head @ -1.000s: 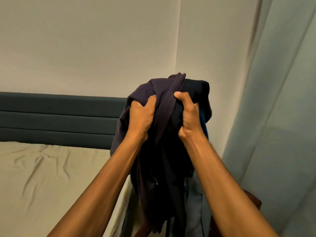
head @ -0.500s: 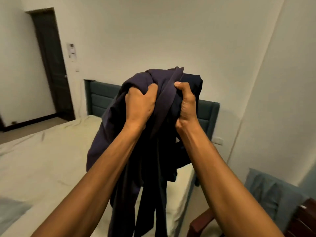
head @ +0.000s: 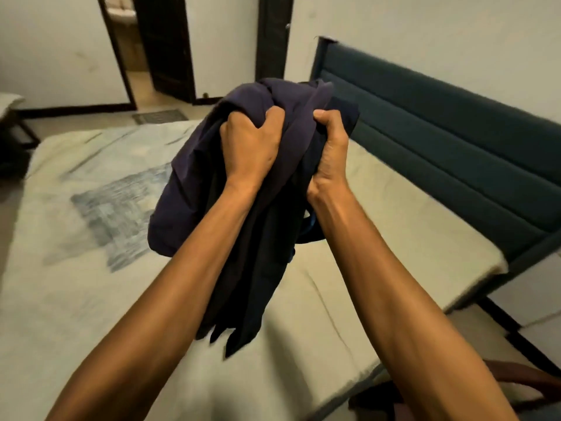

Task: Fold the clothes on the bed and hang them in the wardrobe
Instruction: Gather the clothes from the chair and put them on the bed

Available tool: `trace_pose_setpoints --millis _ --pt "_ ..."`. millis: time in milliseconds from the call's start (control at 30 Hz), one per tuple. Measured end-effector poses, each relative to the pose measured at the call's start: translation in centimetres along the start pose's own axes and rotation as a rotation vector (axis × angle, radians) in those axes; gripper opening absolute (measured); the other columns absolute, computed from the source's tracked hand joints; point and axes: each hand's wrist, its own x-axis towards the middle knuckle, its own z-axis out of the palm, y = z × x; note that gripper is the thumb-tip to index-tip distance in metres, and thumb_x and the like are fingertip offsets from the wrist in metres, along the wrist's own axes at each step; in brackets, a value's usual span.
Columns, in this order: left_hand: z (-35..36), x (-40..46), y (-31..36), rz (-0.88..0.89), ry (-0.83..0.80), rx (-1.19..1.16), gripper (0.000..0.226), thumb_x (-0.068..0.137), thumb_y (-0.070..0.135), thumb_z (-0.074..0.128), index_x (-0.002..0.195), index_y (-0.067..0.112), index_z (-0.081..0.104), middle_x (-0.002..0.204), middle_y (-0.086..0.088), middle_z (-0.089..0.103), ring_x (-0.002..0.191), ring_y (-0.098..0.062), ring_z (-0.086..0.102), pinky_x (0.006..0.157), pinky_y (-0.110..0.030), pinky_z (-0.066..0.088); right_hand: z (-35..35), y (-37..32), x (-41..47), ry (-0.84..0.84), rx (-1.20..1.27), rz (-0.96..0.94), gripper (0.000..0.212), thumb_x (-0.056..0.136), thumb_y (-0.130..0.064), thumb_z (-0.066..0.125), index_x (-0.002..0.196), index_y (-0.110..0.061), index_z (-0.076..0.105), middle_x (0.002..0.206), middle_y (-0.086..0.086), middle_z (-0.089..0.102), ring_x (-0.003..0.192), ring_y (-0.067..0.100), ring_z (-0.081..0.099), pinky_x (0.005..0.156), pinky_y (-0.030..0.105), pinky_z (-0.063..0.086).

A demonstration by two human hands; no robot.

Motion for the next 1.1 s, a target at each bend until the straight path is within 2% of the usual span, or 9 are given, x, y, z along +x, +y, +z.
trace_pose_setpoints --millis 133,300,467,633,733,833,867,967,1100 --pt "-5.1 0.4 -6.7 -0.101 0.082 0.087 0.04 0.087 0.035 0.062 0.087 -0.005 0.066 0.088 -0.008 0.069 0.085 -0.023 0.063 0.074 -0.038 0.049 1.4 8.7 -1.0 -0.027 -0.03 0.2 0.048 0.07 -0.029 0.069 0.111 -0.004 0.068 0.107 0.02 0.067 0.099 0.034 0.063 0.088 0.046 0.053" --pt "-9.7 -0.3 -14.9 -0.276 0.094 0.171 0.027 0.092 0.021 0.064 0.069 0.013 0.054 0.067 0.01 0.054 0.081 -0.024 0.061 0.072 -0.036 0.048 1.0 17.1 -2.8 -0.042 -0.038 0.449 0.028 0.086 -0.022 0.055 0.103 -0.005 0.069 0.094 0.013 0.071 0.083 0.027 0.068 0.074 0.034 0.056" --pt "-13.1 -2.1 -22.6 -0.437 0.077 0.213 0.028 0.095 0.02 0.062 0.111 -0.002 0.069 0.098 0.0 0.064 0.092 -0.014 0.057 0.079 -0.027 0.046 -0.5 24.6 -4.1 0.034 -0.234 0.641 0.038 0.082 -0.025 0.061 0.114 -0.006 0.071 0.107 0.017 0.071 0.093 0.031 0.066 0.083 0.041 0.054" --pt "-15.1 -3.4 -27.5 -0.588 0.072 0.215 0.027 0.095 0.027 0.06 0.107 0.004 0.068 0.103 -0.009 0.07 0.1 -0.029 0.065 0.089 -0.044 0.054 -1.4 28.6 -5.1 0.047 -0.33 0.709 0.022 0.082 -0.021 0.064 0.097 -0.01 0.074 0.098 0.014 0.075 0.085 0.027 0.069 0.081 0.042 0.057" --pt "-15.7 -2.5 -28.3 -0.554 0.088 0.203 0.015 0.096 0.024 0.06 0.083 0.015 0.059 0.078 0.005 0.06 0.076 -0.016 0.061 0.075 -0.036 0.051 -0.7 29.1 -4.1 -0.015 -0.332 0.7 0.017 0.082 -0.019 0.062 0.09 -0.011 0.074 0.091 0.012 0.074 0.082 0.026 0.069 0.08 0.041 0.056" --pt "-16.2 -1.4 -28.6 -0.469 0.093 0.19 0.013 0.096 0.019 0.061 0.084 0.019 0.057 0.076 0.018 0.051 0.067 0.006 0.049 0.066 -0.02 0.043 0.2 29.2 -2.8 -0.088 -0.325 0.671 0.019 0.083 -0.018 0.058 0.09 -0.01 0.073 0.09 0.012 0.073 0.08 0.024 0.068 0.076 0.036 0.055" --pt "-16.4 -1.1 -28.8 -0.435 0.092 0.18 0.006 0.096 0.018 0.062 0.091 0.016 0.061 0.079 0.019 0.052 0.07 0.007 0.049 0.069 -0.018 0.043 0.2 29.3 -2.2 -0.117 -0.318 0.668 0.021 0.083 -0.017 0.057 0.093 -0.009 0.073 0.091 0.012 0.073 0.08 0.024 0.068 0.075 0.035 0.056" --pt "-17.2 -0.7 -30.7 -0.399 0.082 0.223 0.029 0.094 0.017 0.063 0.118 0.0 0.064 0.096 0.012 0.058 0.092 -0.005 0.054 0.083 -0.018 0.04 -0.7 30.6 -0.9 -0.176 -0.347 0.7 0.023 0.085 -0.017 0.056 0.099 -0.009 0.072 0.095 0.013 0.074 0.082 0.025 0.07 0.078 0.038 0.058" --pt "-18.5 -3.1 -38.9 -0.607 -0.113 0.42 0.044 0.094 0.022 0.064 0.124 -0.009 0.061 0.123 -0.01 0.064 0.118 -0.023 0.057 0.097 -0.025 0.042 -5.8 36.7 -0.7 -0.118 -0.687 0.856 0.044 0.081 -0.026 0.069 0.122 -0.013 0.064 0.105 0.011 0.074 0.093 0.028 0.071 0.082 0.046 0.059"
